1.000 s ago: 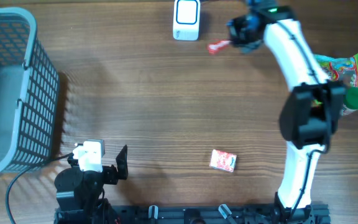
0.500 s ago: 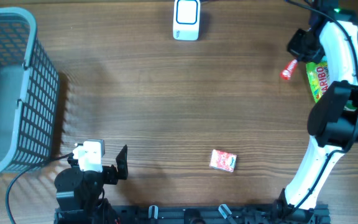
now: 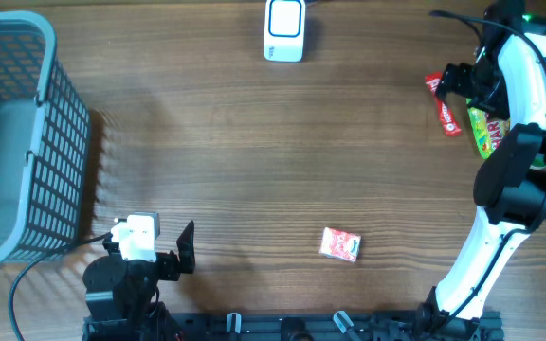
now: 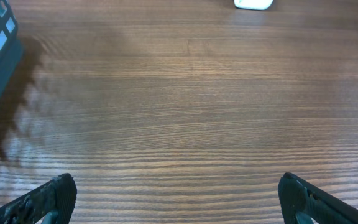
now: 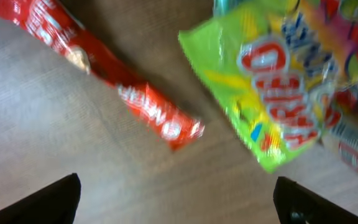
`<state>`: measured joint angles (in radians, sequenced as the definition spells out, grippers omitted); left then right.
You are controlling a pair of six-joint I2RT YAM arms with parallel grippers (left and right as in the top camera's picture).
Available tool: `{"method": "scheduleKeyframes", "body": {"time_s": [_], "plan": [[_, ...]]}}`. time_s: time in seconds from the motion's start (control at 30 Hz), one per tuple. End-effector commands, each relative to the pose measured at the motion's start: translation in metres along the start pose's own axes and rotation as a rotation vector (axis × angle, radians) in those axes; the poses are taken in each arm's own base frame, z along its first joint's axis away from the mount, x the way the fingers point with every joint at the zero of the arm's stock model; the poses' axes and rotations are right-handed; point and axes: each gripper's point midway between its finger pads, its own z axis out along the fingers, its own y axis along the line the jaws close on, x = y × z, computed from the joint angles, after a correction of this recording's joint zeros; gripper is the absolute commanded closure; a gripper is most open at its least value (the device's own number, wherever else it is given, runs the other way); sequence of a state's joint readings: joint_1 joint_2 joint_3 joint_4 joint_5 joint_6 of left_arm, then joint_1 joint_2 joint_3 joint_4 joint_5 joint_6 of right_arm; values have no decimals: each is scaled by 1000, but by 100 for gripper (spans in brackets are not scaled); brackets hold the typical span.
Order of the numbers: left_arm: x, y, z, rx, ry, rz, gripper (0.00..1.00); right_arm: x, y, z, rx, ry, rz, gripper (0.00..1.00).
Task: Scan the item barcode
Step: 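Carry the Nescafe stick to the right edge and release it, then move the right gripper down onto the Kleenex tissue pack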
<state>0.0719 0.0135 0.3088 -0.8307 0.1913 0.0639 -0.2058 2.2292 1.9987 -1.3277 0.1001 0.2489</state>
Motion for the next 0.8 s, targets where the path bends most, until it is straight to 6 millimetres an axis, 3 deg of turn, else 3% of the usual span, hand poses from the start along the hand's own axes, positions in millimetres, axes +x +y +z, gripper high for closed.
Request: {"method": "scheduleKeyframes", "body": {"time_s": [0.0, 0.13, 0.3, 0.47, 0.57, 0.63, 0.77], "plan": [[1, 0, 1, 2, -4, 14, 0, 20, 23, -63, -106, -72, -6, 0], [1, 0, 1, 2, -4, 14, 0, 47, 34, -123, -142, -160, -3, 0], [1, 0, 1, 2, -4, 14, 0, 105, 44, -197, -210, -264, -53, 0], [1, 0, 1, 2, -4, 14, 0, 163, 62, -237, -280, -307, -179, 0], [1, 0, 1, 2, -4, 14, 0, 185, 82, -240, -300, -307, -268, 0], [1, 0, 1, 2, -4, 14, 0, 201, 94, -226, -288, -248, -262, 0], [1, 0, 1, 2, -4, 14, 0, 229, 104, -168, -138, -150, -158, 0]]}}
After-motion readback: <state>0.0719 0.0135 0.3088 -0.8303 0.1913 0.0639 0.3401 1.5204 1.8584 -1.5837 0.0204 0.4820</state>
